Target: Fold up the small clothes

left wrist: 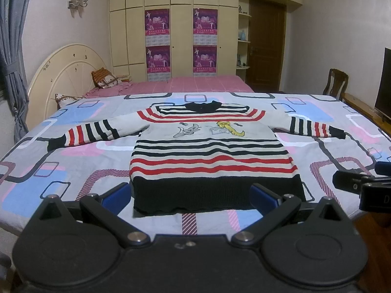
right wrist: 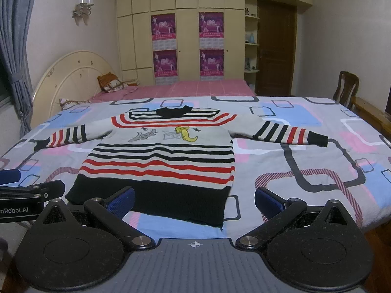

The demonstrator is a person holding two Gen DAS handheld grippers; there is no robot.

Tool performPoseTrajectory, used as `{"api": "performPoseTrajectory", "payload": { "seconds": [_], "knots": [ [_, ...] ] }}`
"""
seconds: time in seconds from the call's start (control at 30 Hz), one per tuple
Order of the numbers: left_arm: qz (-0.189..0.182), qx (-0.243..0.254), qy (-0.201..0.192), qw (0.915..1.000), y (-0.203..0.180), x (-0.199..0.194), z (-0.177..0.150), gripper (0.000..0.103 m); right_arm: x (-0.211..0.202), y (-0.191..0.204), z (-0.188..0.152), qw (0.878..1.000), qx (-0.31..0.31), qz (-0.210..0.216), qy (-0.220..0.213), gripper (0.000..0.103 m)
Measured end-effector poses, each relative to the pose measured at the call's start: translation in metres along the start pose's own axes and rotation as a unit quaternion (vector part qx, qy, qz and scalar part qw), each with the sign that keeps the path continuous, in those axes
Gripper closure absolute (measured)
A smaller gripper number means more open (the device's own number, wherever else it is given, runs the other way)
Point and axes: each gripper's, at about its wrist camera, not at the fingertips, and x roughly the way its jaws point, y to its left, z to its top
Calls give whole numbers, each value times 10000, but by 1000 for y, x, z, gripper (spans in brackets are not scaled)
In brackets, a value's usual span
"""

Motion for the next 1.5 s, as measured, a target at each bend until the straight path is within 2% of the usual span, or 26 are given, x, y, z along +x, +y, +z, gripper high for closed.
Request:
{"api": "performPoseTrajectory", "payload": {
  "seconds": [0.53,0.87,1.2,1.5],
  "knots": [
    [-19,18,28,10000,-1,2,-1,0,2,-3,0,10000,46,-18,21,0],
    [15,143,94,9999,0,24,11,0,20,-10,11,9999,129,-90,27,0],
    [19,196,89,9998,6,73,47,0,64,-21,47,9993,232,-290,-43,0],
    [-239,298,35,9993,1,132,88,0,115,-41,82,9969,415,-649,-145,0]
  ]
}}
